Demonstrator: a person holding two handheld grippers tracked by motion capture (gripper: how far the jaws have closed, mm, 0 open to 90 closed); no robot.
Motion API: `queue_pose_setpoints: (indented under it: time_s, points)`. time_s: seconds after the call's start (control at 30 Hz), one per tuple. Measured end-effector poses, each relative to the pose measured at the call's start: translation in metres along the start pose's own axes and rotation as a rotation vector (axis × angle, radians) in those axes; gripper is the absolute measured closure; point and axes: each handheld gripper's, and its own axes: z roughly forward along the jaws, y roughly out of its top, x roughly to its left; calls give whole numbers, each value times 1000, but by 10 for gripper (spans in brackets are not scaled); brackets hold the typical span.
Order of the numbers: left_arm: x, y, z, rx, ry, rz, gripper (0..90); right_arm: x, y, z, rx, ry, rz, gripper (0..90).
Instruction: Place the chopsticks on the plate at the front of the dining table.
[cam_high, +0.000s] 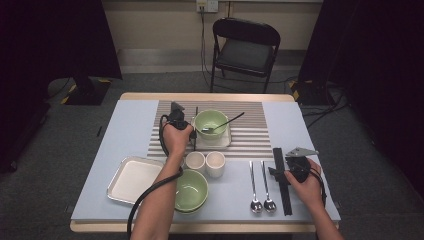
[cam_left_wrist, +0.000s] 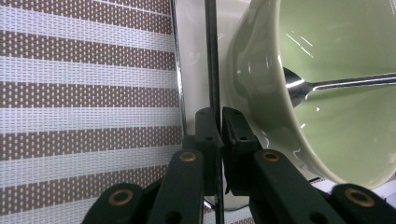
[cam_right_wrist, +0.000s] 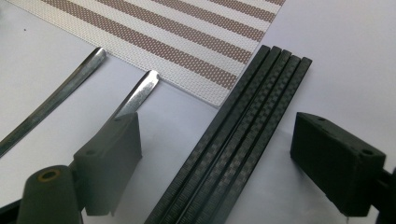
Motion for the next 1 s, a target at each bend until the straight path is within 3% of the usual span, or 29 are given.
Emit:
queue_pose_setpoints:
  time_s: [0.1,0.17,0.57,1.0]
  points:
    - [-1,1,2,-4,-10,-20,860,0,0,0,0,0,-2,155]
    - [-1,2,2,3,-3,-8,860,0,0,0,0,0,-3,155]
    - [2,5,3,-23,-9,-38,861,0,0,0,1,1,2,155]
    - [7,3,-4,-19,-11,-31,836,0,0,0,0,0,0,155]
